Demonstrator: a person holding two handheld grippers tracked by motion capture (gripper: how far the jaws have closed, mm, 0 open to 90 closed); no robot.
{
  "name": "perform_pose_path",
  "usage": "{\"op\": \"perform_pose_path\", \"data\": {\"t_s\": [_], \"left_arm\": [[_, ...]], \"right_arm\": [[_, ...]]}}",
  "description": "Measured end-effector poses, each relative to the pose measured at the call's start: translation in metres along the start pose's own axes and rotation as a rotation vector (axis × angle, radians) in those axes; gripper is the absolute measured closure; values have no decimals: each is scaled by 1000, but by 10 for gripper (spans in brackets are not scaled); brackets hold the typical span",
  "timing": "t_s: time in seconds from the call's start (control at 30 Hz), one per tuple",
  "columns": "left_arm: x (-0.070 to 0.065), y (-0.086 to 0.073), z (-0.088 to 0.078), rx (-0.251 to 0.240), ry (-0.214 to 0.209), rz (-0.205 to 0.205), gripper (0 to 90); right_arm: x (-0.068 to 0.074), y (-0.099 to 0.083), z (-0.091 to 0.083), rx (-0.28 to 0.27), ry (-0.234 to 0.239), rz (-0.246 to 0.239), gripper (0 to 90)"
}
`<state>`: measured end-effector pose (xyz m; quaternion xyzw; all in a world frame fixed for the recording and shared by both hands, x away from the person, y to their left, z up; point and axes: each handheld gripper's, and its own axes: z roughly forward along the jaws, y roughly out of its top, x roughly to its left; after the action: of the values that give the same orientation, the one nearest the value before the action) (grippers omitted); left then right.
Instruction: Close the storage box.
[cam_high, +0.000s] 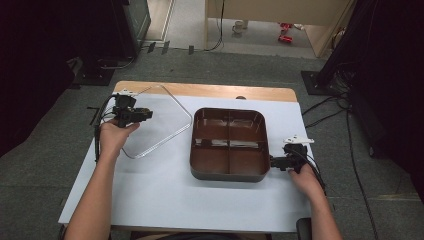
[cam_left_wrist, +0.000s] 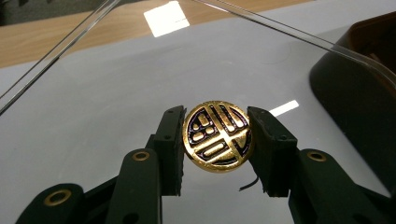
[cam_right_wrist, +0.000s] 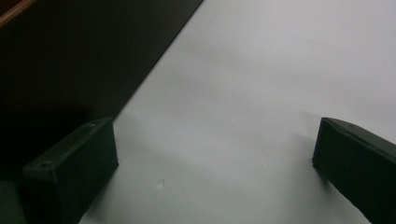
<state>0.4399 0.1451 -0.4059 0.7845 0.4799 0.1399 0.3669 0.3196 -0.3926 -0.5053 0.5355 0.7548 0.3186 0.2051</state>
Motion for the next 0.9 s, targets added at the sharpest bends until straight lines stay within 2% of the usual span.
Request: {"op": "perform_pose_path", "data": {"t_s": [0.13, 0.17, 0.2, 0.23, 0.27, 0.3, 0.33, 0.4, 0.43, 0.47, 0.5, 0.53, 0.57, 0.6, 0.63, 0.67, 0.7, 0.73, 0.77, 0.8, 0.9], "left_arm": [[-10, 8, -11, -15, -25, 15, 593], [-16, 11, -15, -23, -41, 27, 594], [-16, 11, -15, -23, -41, 27, 593], [-23, 15, -19, -30, -63, 40, 594], [-23, 15, -19, -30, -63, 40, 594], [-32, 19, -21, -34, -84, 55, 594], [-32, 19, -21, -34, -84, 55, 594], [-41, 21, -21, -37, -103, 80, 594], [-50, 23, -21, -51, -128, 102, 594], [-50, 23, -21, -51, -128, 102, 594], [-59, 24, -19, -49, -155, 116, 594], [-59, 24, -19, -49, -155, 116, 594], [-67, 25, -15, -43, -180, 128, 594], [-67, 25, -15, -43, -180, 128, 594], [-76, 25, -11, -35, -187, 152, 594], [-76, 25, -11, -35, -187, 152, 594], [-85, 25, -7, -37, -186, 176, 594], [-85, 25, -7, -37, -186, 176, 594], [-93, 26, -5, -45, -190, 190, 594], [-93, 26, -5, -45, -190, 190, 594], [-109, 27, 1, -40, -224, 215, 594]], "right_arm": [[0, 0, 0, 0, 0, 0, 0], [0, 0, 0, 0, 0, 0, 0], [0, 0, 0, 0, 0, 0, 0], [0, 0, 0, 0, 0, 1, 0], [0, 0, 0, 0, 0, 1, 0], [0, 0, 0, 0, 0, 0, 0], [0, 0, 0, 1, 0, 1, 0], [0, 0, 0, 1, 1, 2, 0], [0, 0, 0, 1, 0, 2, 0], [0, 0, 0, 1, 0, 2, 0], [0, 0, 0, 1, 0, 2, 0], [0, 0, 0, 1, 0, 2, 0], [0, 0, 0, 1, 0, 1, 0], [0, 0, 0, 1, 0, 2, 0], [0, 0, 0, 1, 0, 2, 0], [0, 0, 0, 1, 0, 2, 0], [0, 0, 0, 1, 0, 1, 0], [0, 0, 0, 1, 0, 1, 0], [0, 0, 0, 1, 0, 1, 0], [0, 0, 0, 1, 0, 1, 0], [0, 0, 0, 1, 1, 2, 0]]}}
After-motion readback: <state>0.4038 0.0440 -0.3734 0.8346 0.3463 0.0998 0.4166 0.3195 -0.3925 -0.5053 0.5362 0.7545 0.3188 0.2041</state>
